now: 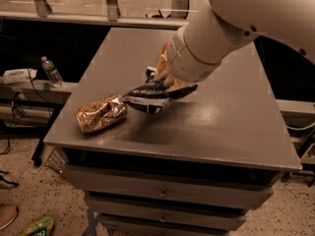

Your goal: Move blue chip bag near orange can

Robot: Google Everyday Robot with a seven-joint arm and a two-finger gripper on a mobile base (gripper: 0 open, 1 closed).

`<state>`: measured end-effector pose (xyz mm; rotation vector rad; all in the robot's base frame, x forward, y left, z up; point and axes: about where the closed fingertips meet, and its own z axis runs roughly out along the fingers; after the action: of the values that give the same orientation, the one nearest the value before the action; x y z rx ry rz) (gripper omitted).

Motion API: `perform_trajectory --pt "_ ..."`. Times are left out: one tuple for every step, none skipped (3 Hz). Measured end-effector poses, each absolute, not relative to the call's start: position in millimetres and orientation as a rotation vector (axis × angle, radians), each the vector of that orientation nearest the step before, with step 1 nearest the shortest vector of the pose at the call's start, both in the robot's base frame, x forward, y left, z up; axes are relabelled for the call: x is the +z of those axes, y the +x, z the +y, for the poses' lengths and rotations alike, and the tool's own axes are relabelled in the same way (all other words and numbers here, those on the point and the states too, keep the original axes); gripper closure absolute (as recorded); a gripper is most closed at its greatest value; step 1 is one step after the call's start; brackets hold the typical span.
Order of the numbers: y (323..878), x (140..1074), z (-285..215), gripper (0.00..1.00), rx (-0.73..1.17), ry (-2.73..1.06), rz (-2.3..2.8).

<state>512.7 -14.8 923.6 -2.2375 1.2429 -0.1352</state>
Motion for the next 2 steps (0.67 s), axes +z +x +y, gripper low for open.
perform_trajectory --pt "509.5 912.7 -2.1 1.0 -0.103 -2.262 1.211" --pt "508.9 904.6 7.5 1.0 -0.079 -2.265 1.194"
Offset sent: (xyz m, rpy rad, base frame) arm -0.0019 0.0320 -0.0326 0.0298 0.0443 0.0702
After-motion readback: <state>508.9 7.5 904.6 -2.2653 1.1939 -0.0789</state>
